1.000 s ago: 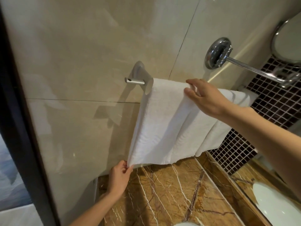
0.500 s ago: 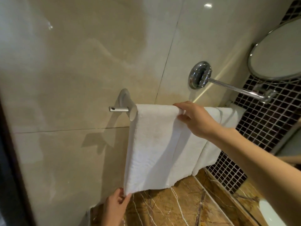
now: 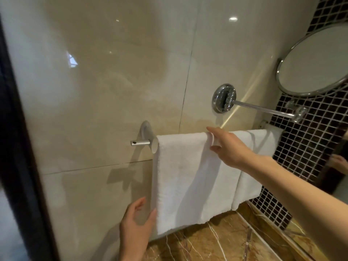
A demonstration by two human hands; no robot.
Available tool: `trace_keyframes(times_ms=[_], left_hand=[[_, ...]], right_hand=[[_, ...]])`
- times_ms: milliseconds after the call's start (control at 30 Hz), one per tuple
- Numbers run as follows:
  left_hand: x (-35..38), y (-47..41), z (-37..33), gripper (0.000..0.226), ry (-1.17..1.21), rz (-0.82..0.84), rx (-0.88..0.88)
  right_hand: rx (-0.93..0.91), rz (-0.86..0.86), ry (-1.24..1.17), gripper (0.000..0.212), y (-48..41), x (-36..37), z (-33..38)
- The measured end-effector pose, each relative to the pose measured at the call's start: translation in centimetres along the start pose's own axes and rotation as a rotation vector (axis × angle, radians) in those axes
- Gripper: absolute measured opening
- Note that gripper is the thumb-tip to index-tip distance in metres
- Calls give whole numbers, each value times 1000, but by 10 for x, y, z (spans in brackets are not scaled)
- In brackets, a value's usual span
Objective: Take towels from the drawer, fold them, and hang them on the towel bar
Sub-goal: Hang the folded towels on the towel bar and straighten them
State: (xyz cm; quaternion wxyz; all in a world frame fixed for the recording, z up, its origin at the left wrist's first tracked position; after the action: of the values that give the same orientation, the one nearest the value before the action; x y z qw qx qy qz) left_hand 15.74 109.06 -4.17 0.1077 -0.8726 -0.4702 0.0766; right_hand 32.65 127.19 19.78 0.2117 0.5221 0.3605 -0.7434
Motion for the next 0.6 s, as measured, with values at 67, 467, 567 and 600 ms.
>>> trace_keyframes(times_ms=[67,467,567,600], left_hand=[[-10,4,-46,47,-21,14,214],[86,-33,-260,33,-694,433,939],[120,-52,-256,40,-1000,496,852],[127,-56,-253,39,-1046,513,837]], right_hand=[[11,10,33,41,0,-1,0],[17,-15,87,45,10,-3,1],[1,3,161,58,7,-4,0],[3,13,183,60,7,-4,-1]])
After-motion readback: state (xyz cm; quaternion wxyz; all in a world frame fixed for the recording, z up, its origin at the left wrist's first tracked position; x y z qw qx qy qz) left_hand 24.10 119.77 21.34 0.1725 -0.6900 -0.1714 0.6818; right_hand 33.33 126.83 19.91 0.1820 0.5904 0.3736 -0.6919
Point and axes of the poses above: each hand's wrist, its own y-axis away from the middle knuckle, its own x-axis out of the palm, z = x × y, the point moved 4 cm from there along -y, towards the middle knuckle, and after that the axes turned 5 degrees about z, right-handed, at the moved point
